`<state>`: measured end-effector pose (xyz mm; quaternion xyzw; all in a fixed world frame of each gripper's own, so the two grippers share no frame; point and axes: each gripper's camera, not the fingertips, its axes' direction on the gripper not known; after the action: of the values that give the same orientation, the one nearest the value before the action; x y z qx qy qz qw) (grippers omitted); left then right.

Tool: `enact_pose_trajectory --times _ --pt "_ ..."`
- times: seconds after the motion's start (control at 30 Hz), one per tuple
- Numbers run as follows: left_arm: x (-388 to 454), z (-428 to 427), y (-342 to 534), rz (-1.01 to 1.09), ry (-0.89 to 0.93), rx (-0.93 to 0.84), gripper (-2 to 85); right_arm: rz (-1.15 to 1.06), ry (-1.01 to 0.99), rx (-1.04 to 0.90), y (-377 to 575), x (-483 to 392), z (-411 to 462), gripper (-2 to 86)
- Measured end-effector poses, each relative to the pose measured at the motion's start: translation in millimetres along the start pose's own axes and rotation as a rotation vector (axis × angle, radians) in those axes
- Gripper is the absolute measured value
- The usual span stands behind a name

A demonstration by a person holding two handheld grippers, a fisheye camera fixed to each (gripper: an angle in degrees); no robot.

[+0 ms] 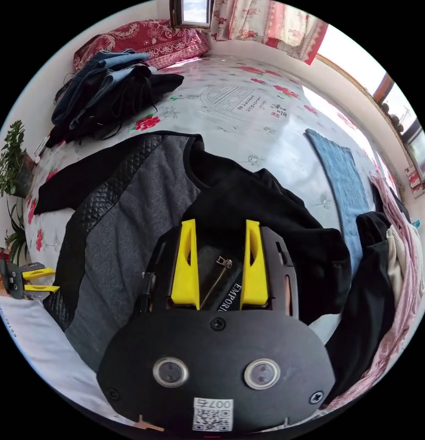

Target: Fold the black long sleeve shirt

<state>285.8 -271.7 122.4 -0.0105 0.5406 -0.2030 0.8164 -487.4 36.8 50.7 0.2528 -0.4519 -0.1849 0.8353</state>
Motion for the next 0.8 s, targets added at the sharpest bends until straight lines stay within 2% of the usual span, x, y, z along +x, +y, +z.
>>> enact_pose_trajectory --times 0.1,0.17,0.27,0.33,0.4,0.47,0.57,0.7,0.8 --pt "-4.5 -1.2 -0.6 -0.045 -0.002 0.008 9.9 0.059 -0.023 -0.063 -23.1 19.7 26.4 4.3" --pt "-8.6 -2.3 -0.5 -0.068 0.002 0.013 9.9 0.126 -0.031 0.008 -26.0 46.7 7.6 2.7" --pt "-13.1 -4.7 -0.2 -0.078 -0.006 0.016 9.9 0.290 0.108 0.238 -6.7 120.0 -76.8 1.6" --pt "-18.0 -7.3 1.6 -0.076 -0.009 0.023 9.9 0.558 0.312 0.431 49.2 203.0 -170.6 1.8" --pt "-25.1 -9.9 4.6 -0.089 0.006 0.036 9.9 0.743 0.382 0.509 109.5 256.0 -226.6 2.5" --pt "-35.2 -13.8 8.2 -0.115 0.040 0.049 9.8 0.836 0.383 0.498 168.8 287.3 -260.6 3.2" --pt "-57.2 -28.4 23.3 -0.185 0.121 0.085 9.7 0.813 0.261 0.412 254.9 279.1 -271.5 4.5" --pt "-82.4 -55.8 63.1 -0.214 0.231 0.165 9.8 0.712 -0.105 0.239 359.2 190.1 -205.5 6.4" --pt "-86.7 -58.9 82.5 -0.166 0.298 0.117 10.2 0.723 -0.230 0.100 420.6 126.3 -156.8 7.2"
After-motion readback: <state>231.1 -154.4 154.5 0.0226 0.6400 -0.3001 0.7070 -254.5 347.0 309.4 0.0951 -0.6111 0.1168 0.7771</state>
